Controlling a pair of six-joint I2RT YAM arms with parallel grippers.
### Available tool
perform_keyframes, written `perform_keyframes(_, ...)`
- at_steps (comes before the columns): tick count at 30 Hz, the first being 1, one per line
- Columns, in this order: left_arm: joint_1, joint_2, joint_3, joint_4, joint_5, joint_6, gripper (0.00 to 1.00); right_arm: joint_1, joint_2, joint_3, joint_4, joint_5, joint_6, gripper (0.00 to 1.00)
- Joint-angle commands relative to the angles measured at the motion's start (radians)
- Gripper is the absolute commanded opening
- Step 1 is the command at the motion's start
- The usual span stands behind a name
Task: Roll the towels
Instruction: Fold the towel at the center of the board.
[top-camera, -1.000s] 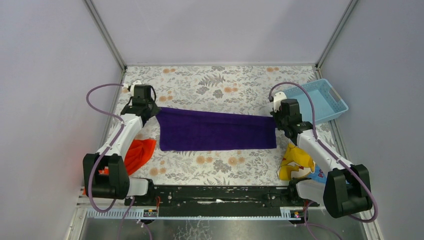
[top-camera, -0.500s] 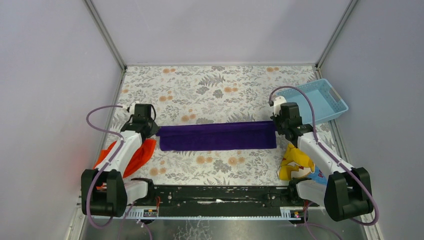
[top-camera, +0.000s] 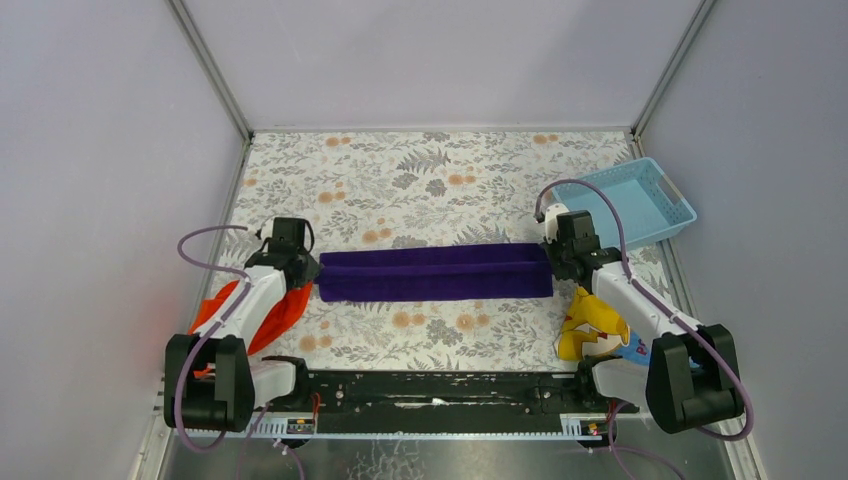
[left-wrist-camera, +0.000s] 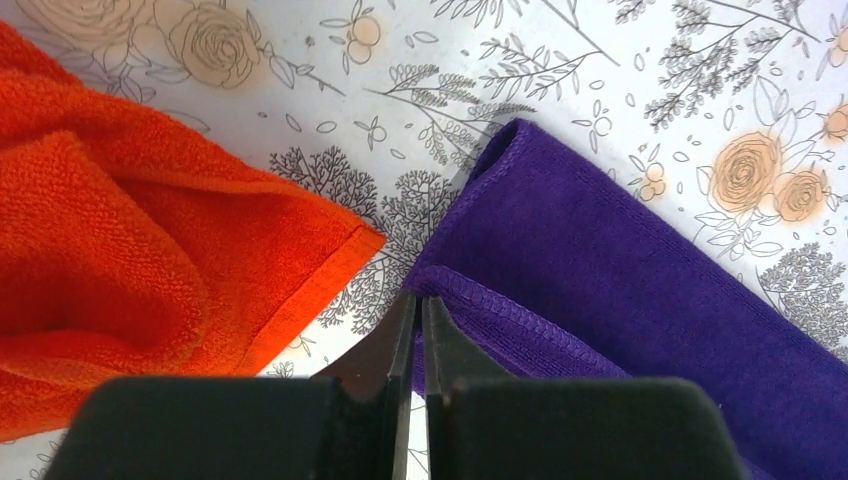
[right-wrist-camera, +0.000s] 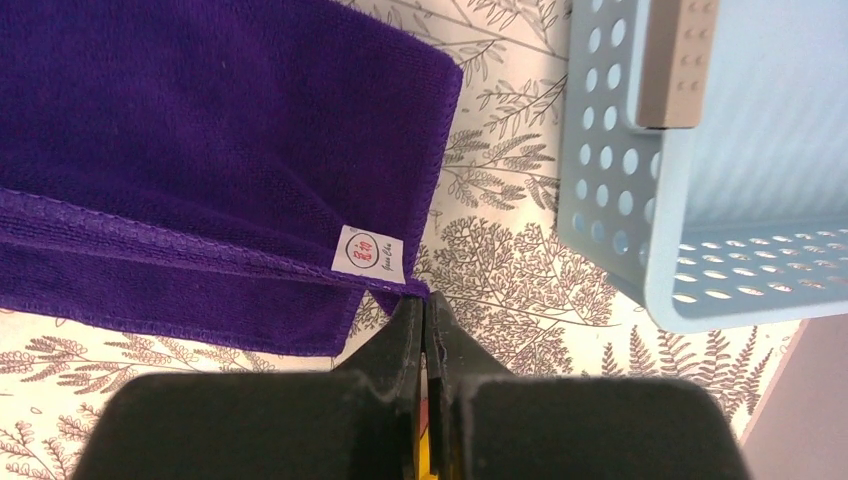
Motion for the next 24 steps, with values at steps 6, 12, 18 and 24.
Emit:
perform_keyframes(6,0.017,0.014,-0.054,-0.003,-0.048,-0.093,0.05,-0.01,0.053,0.03,-0.069,0.008,-0.016,0.04)
perform_keyframes(12,0.017,-0.028,-0.067,-0.013,-0.063,-0.121,0.22,0.002,0.048,0.049,-0.091,-0.006,-0.018,0.22)
perform_keyframes(18,0.016,-0.099,-0.026,-0.064,-0.082,-0.098,0.37,0.003,-0.044,0.082,-0.13,-0.047,-0.003,0.39)
perform_keyframes(24,0.015,-0.207,0.03,-0.105,0.016,-0.06,0.51,0.004,-0.139,0.135,-0.171,-0.092,0.044,0.44)
